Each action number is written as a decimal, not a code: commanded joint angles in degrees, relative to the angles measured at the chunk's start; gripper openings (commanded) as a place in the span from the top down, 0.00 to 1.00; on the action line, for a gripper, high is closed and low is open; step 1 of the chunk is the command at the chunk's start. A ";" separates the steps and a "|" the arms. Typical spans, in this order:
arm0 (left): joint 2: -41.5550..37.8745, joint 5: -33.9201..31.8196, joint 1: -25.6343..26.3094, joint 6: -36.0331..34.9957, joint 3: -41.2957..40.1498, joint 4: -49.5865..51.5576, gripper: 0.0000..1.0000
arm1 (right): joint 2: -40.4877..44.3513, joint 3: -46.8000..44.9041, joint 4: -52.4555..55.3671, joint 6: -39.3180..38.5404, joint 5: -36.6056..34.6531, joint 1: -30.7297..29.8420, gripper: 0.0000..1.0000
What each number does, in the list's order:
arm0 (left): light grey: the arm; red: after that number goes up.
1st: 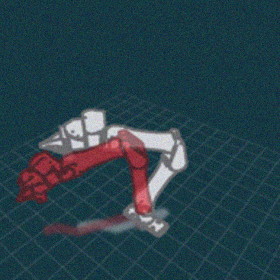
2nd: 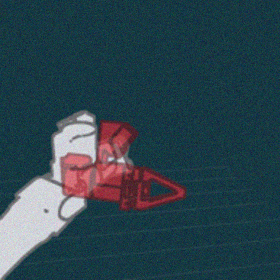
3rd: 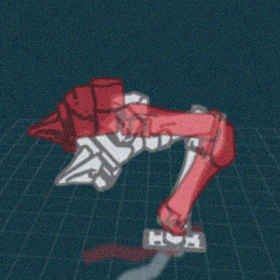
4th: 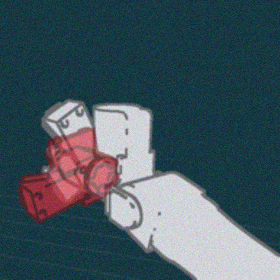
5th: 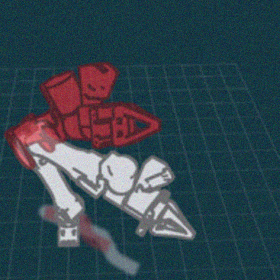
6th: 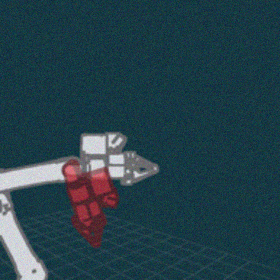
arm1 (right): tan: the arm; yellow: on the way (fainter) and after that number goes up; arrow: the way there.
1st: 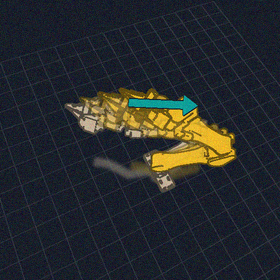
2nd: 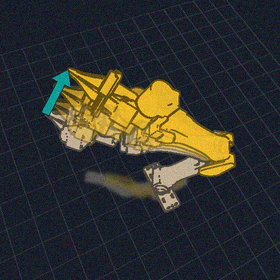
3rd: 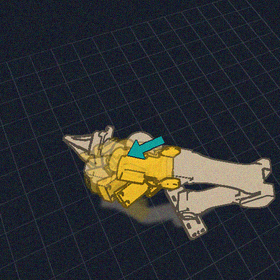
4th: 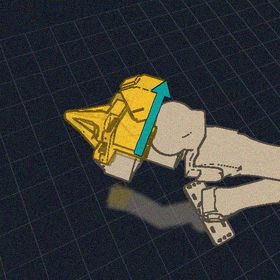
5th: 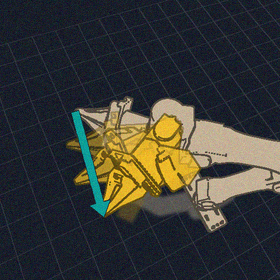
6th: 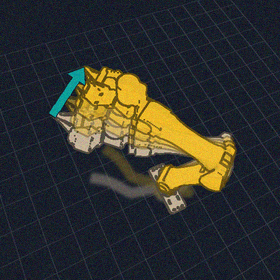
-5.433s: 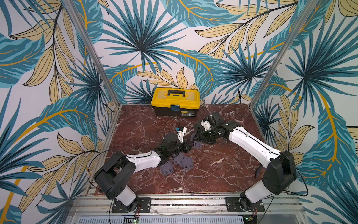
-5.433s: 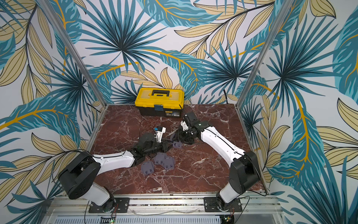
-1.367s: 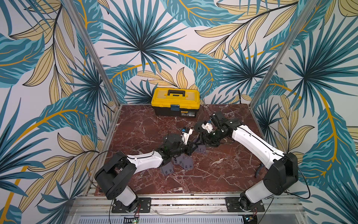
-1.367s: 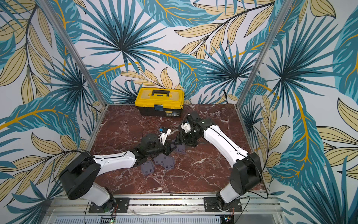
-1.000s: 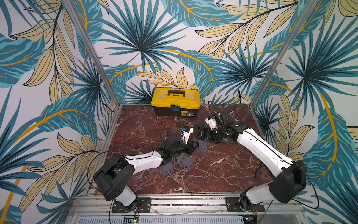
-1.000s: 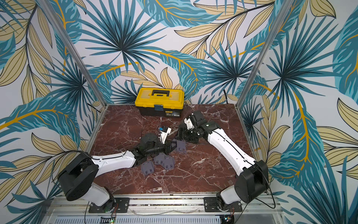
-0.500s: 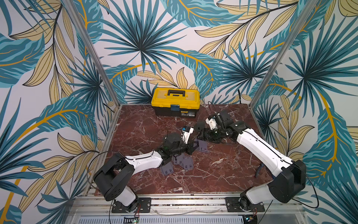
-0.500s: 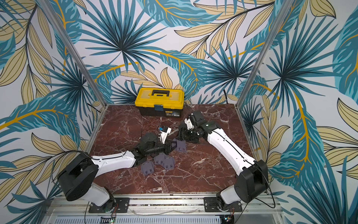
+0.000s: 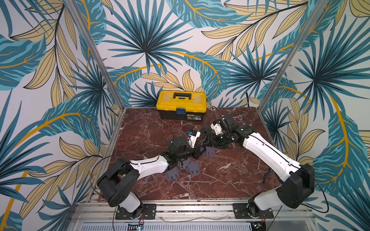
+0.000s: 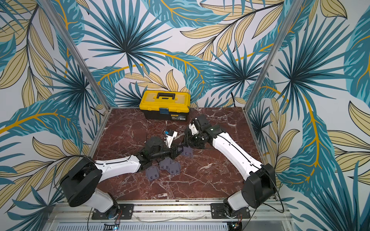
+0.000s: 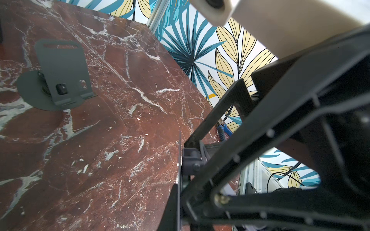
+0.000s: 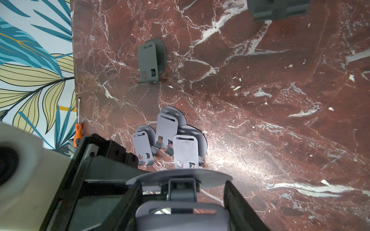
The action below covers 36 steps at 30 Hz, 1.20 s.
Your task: Open the phone stand
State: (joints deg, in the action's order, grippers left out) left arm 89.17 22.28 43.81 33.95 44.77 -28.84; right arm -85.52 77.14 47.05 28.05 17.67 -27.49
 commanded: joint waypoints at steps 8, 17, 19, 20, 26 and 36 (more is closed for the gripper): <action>0.59 -0.37 -1.07 2.63 0.78 -2.60 1.00 | 1.17 -0.40 1.06 -0.21 -3.69 -0.25 0.59; 2.36 -1.94 -3.17 6.41 -1.26 -2.54 1.00 | 2.15 -0.03 -0.09 0.58 -6.00 -0.23 0.63; 2.84 -2.02 -3.85 7.40 -1.60 -2.54 1.00 | 2.63 -0.32 -1.00 0.81 -6.85 -0.20 0.64; 2.99 -2.28 -4.09 7.76 -1.85 -2.54 1.00 | 2.72 -0.38 -1.20 0.98 -7.53 -0.20 0.64; 4.08 -2.92 -5.59 9.88 -2.66 -2.54 1.00 | 3.46 -0.14 -1.58 1.67 -10.15 -0.22 0.66; 5.12 -4.81 -6.70 13.44 -3.47 -2.54 1.00 | 6.87 -3.47 -4.34 2.95 -11.60 -0.29 0.67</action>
State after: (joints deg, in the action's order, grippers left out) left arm 92.53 23.16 40.21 45.06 43.29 -35.14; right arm -82.15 74.89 40.73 30.89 10.44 -28.58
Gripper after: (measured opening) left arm 0.094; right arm 0.603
